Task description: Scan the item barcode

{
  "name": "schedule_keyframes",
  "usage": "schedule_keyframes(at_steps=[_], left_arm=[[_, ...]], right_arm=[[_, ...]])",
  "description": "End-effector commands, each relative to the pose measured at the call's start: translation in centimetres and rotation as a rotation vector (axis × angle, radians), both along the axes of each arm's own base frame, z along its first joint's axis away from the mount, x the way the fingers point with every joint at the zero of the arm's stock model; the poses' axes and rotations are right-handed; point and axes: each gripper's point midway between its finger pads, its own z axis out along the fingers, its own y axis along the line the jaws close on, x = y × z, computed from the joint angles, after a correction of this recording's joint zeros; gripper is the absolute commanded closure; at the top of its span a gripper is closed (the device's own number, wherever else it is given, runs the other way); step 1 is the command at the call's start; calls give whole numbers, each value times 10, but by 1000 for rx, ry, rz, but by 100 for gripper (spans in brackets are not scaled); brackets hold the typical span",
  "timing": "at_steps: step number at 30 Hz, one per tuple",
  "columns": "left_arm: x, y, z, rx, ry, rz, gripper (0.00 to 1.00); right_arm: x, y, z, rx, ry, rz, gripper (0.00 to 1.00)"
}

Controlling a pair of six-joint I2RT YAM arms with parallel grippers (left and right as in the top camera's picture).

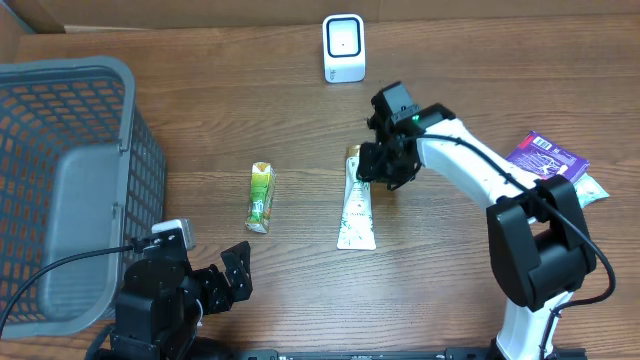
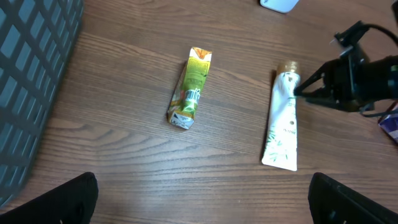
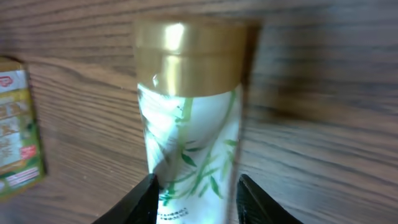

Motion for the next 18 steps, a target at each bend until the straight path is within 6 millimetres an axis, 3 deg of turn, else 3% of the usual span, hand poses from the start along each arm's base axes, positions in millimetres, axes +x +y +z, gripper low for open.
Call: schedule_keyframes(at_steps=[1,8,11,18], left_arm=[[0,2,0,9,-6,8,0],[0,2,0,9,-6,8,0],[0,2,0,9,-6,8,0],[0,2,0,9,-6,8,0]], right_arm=[[-9,-1,-18,-7,31,-12,61],[-13,-7,-27,-25,57,-78,63],[-18,-8,-29,-33,92,-125,51],[-31,-9,-38,-31,151,-178,45]])
